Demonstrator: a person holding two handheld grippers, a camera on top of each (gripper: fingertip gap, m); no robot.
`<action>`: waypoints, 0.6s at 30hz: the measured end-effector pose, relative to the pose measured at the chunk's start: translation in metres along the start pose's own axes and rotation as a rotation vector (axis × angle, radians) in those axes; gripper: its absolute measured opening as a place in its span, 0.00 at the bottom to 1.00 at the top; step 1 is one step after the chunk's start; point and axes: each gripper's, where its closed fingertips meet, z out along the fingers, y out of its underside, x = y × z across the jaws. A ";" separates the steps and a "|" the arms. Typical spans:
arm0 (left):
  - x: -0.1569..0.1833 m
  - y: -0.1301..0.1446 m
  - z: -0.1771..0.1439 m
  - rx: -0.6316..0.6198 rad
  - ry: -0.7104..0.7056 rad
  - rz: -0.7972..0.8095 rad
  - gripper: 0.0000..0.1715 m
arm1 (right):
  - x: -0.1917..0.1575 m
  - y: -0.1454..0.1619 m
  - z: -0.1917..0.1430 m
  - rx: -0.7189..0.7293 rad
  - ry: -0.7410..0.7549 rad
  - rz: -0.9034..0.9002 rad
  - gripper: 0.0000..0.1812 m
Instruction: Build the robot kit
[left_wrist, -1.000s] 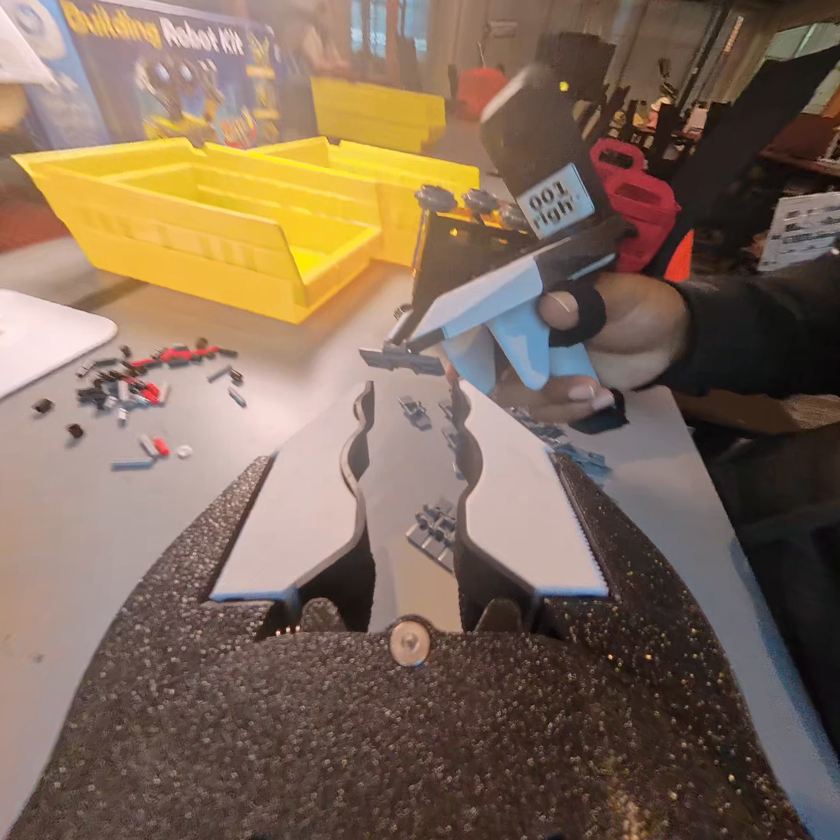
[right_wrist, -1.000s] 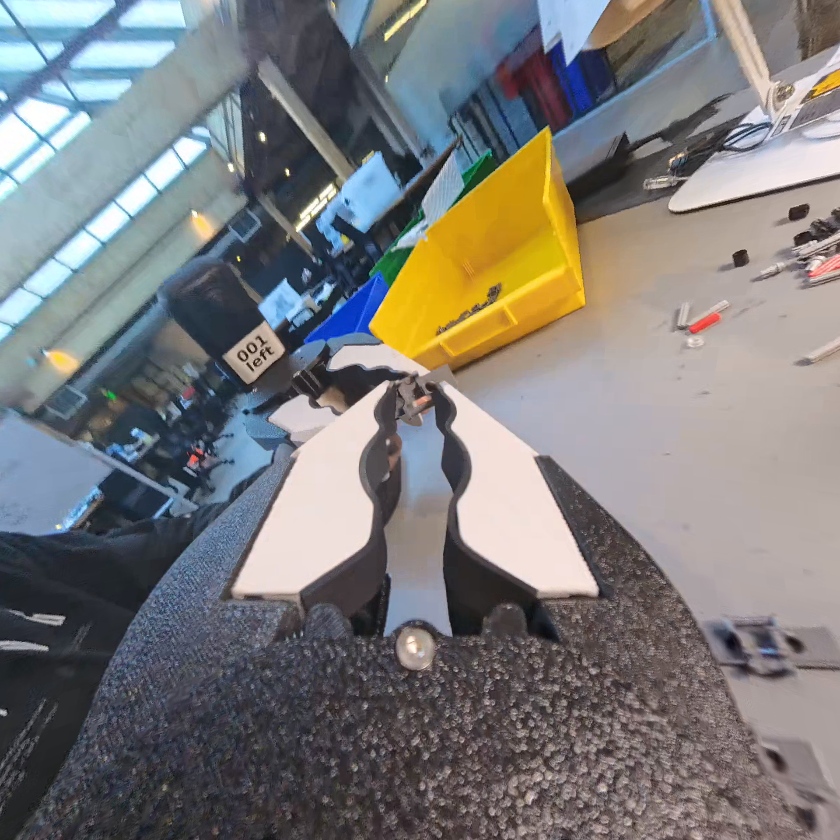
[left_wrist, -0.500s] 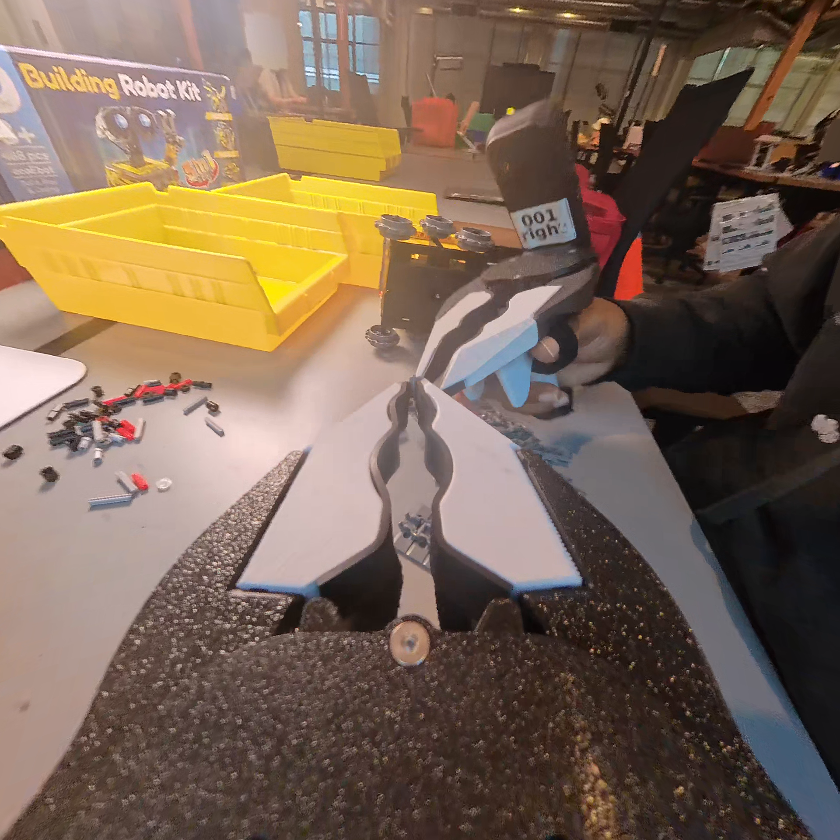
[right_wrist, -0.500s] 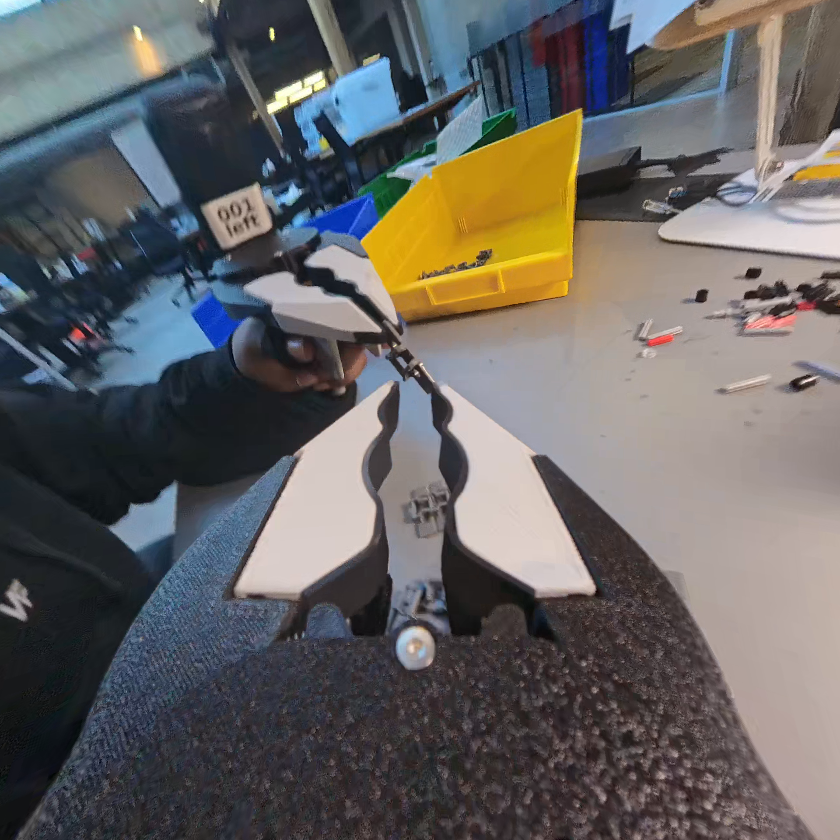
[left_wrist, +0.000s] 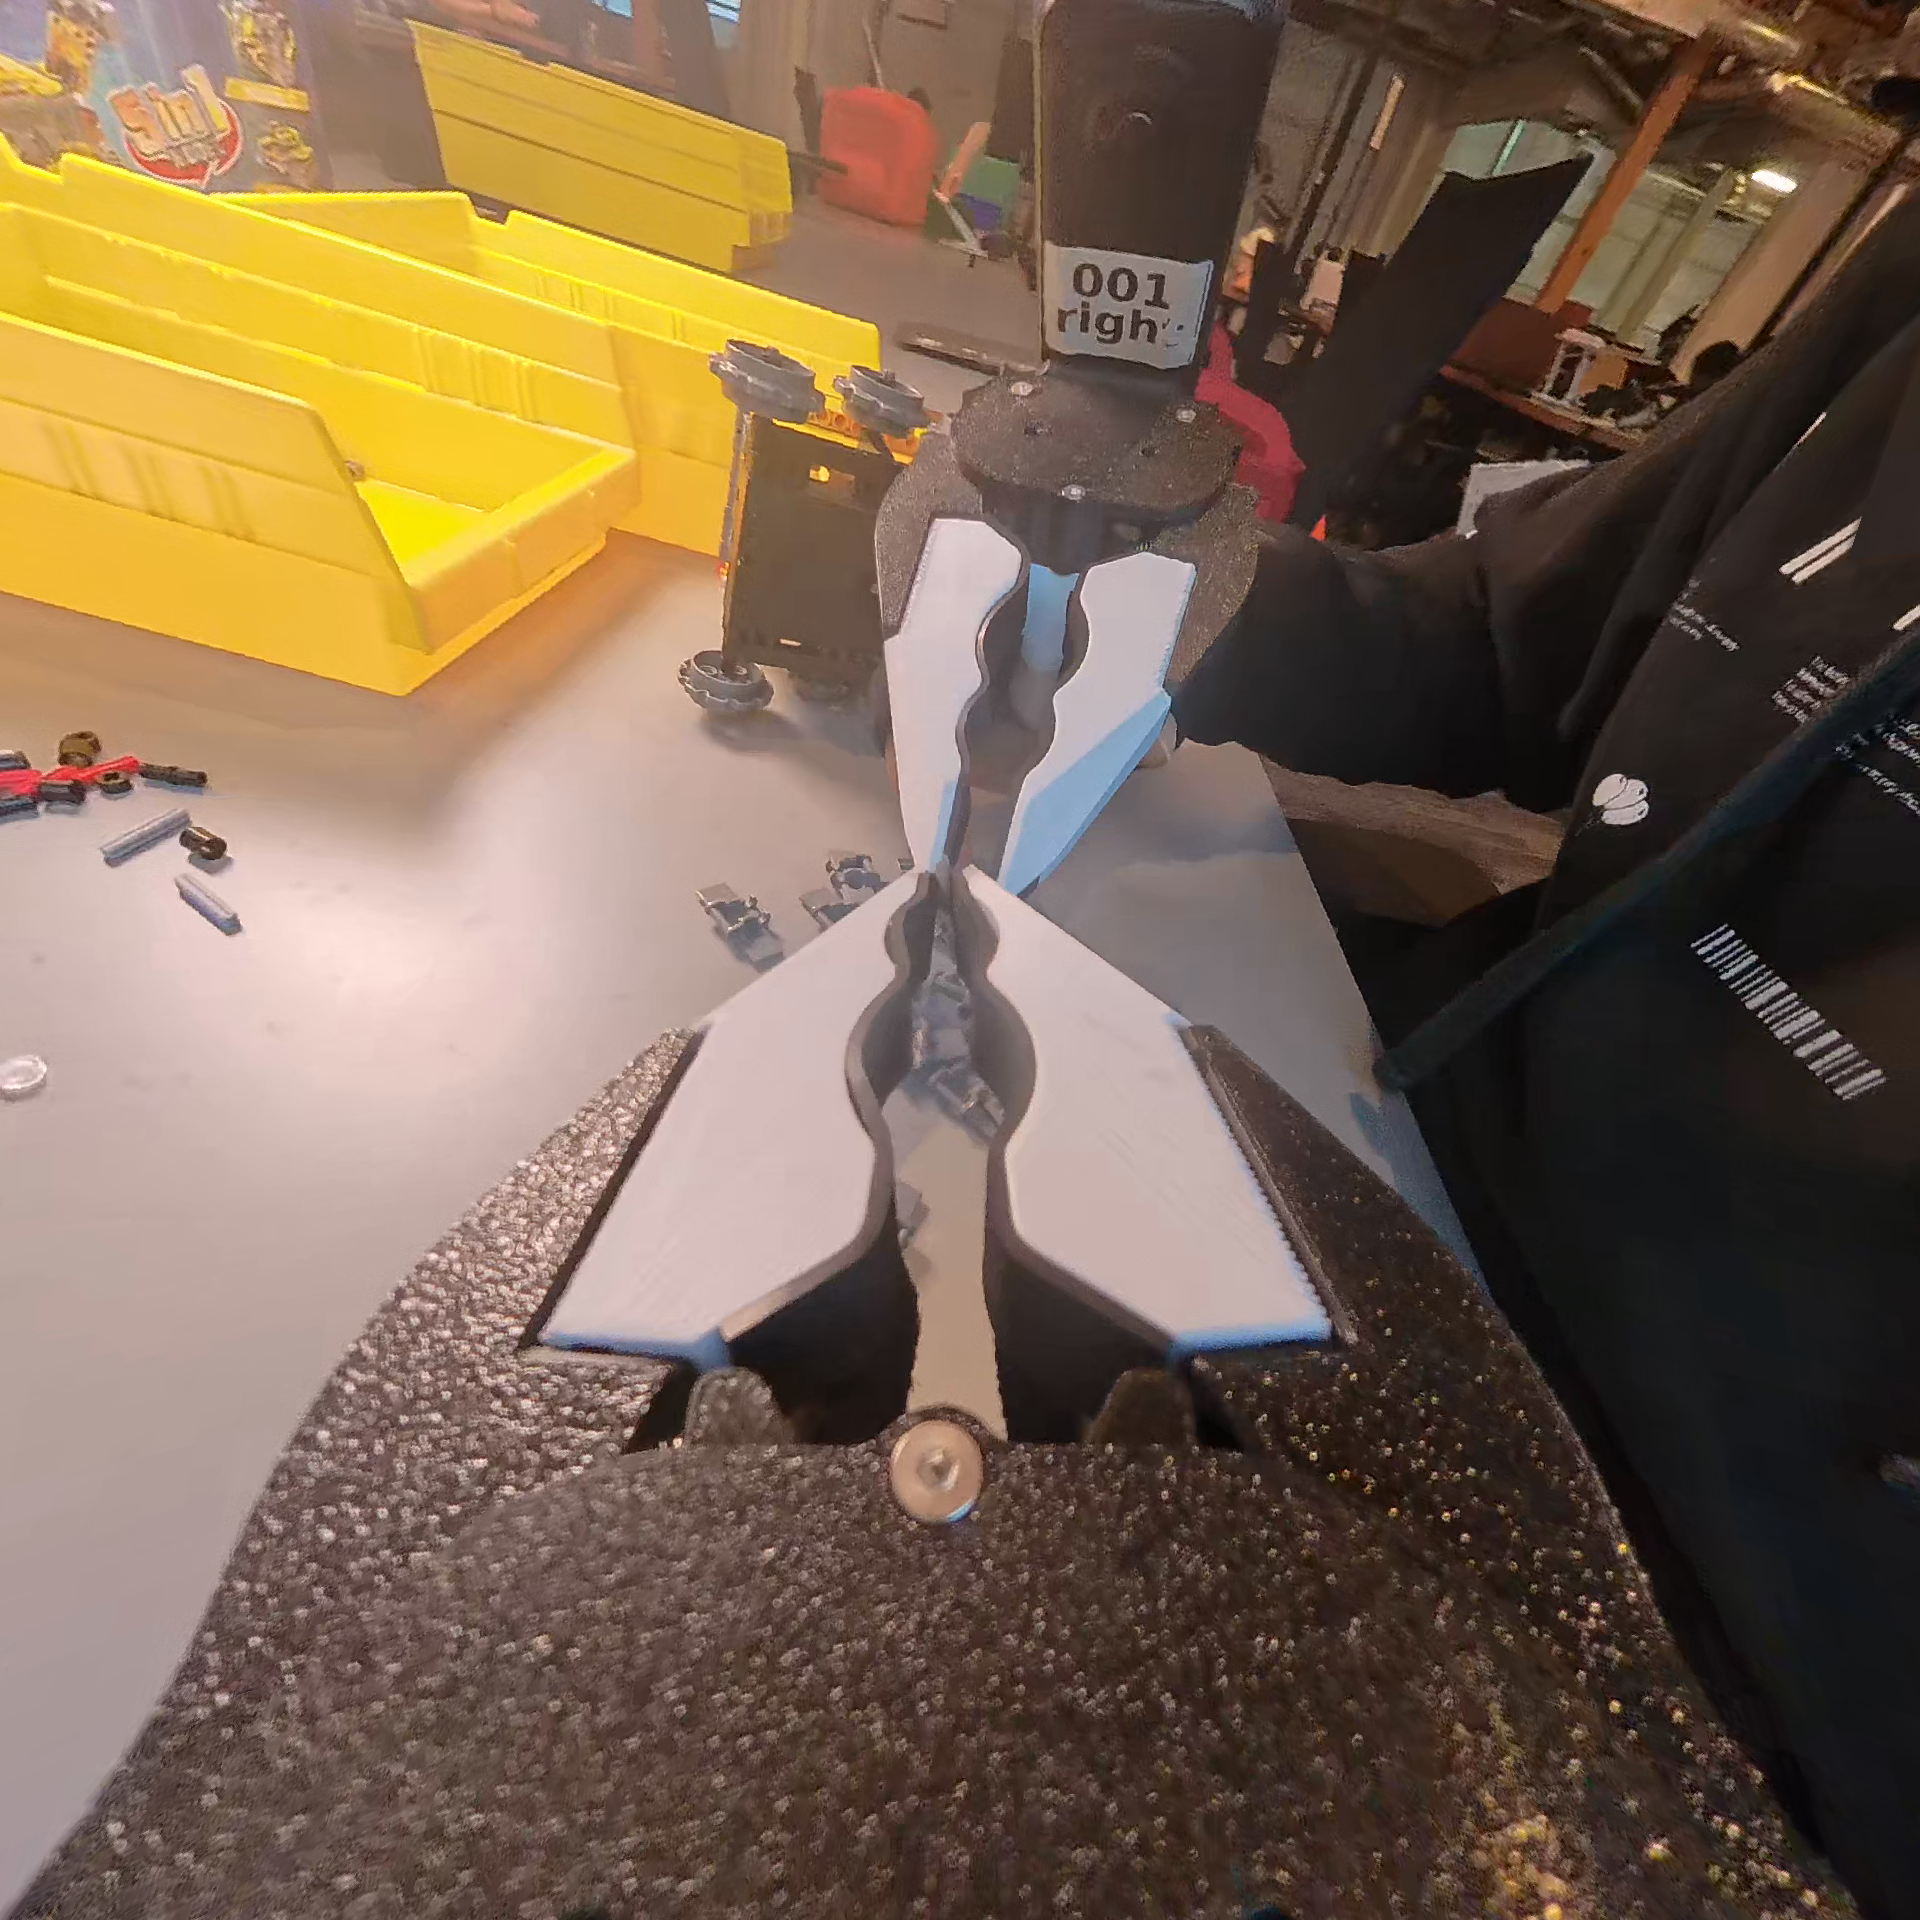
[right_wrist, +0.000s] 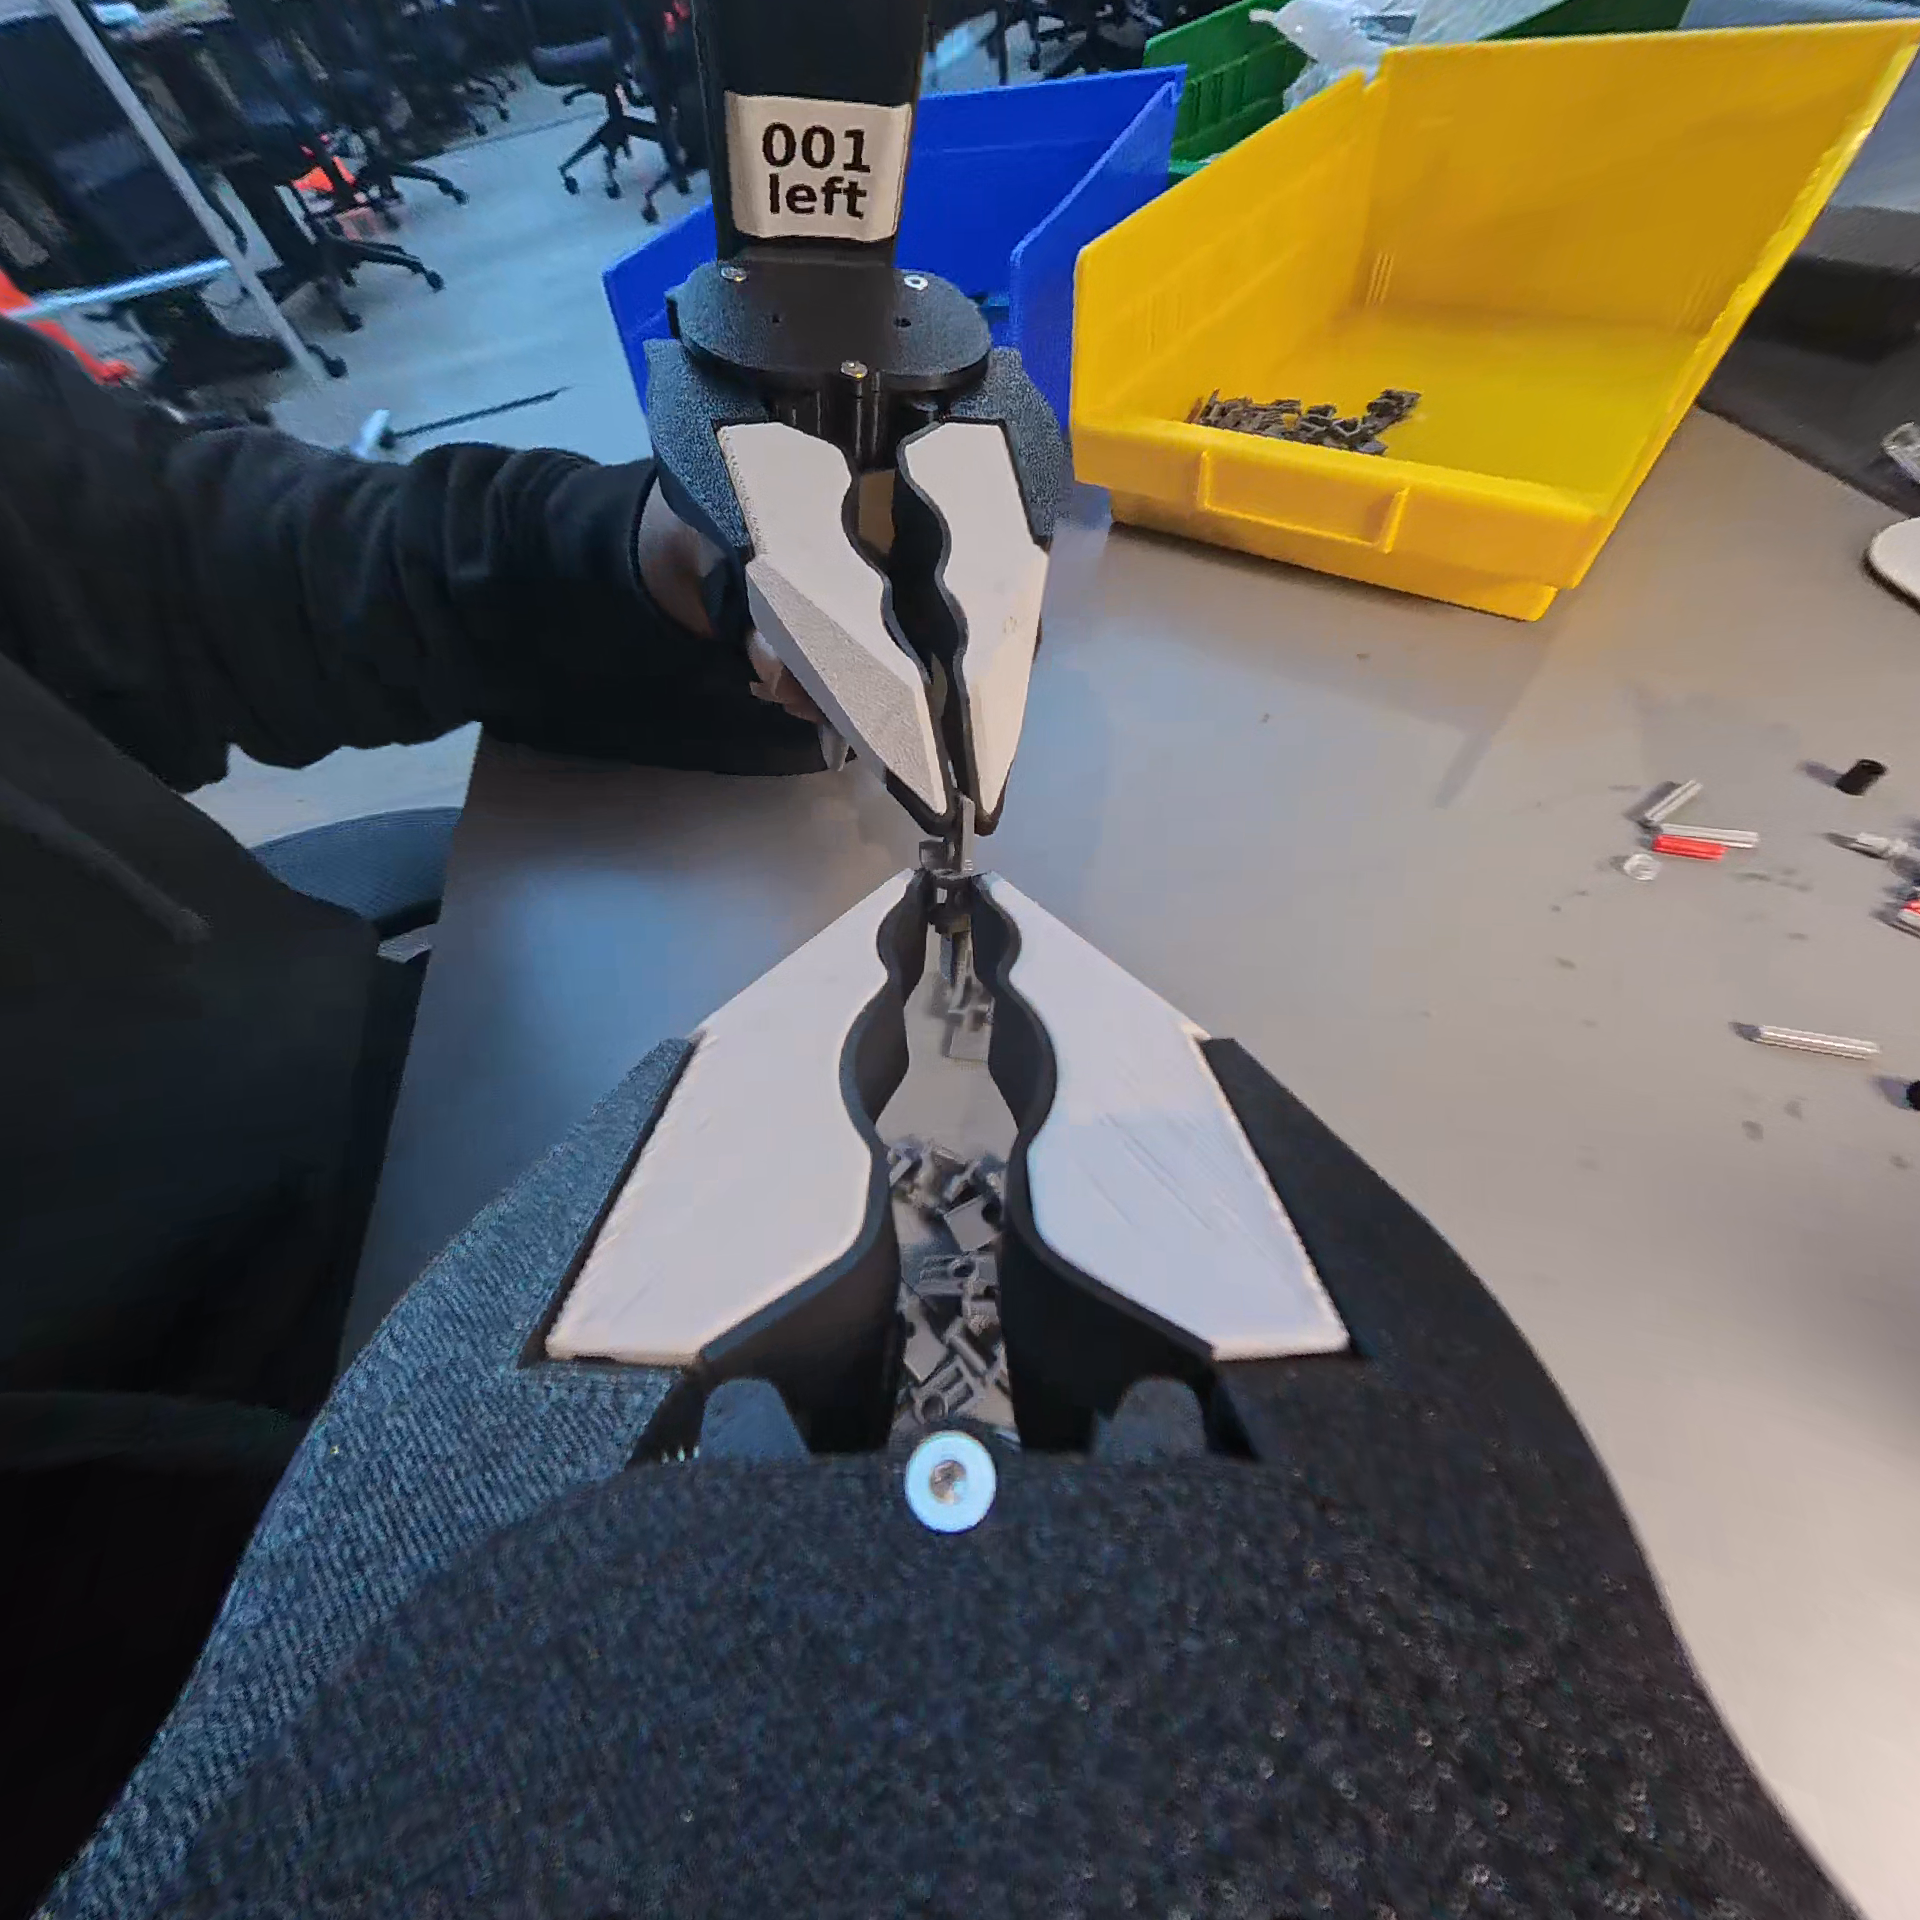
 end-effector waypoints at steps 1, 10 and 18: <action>0.000 0.000 0.001 -0.003 -0.022 -0.005 0.00 | 0.000 0.000 -0.001 0.005 -0.014 0.013 0.04; -0.024 0.075 -0.013 -0.527 -0.151 0.128 0.20 | 0.021 0.019 0.004 -0.102 0.045 0.119 0.04; -0.025 0.099 -0.005 -0.772 -0.026 0.192 0.21 | 0.028 0.012 0.008 -0.097 0.145 0.120 0.04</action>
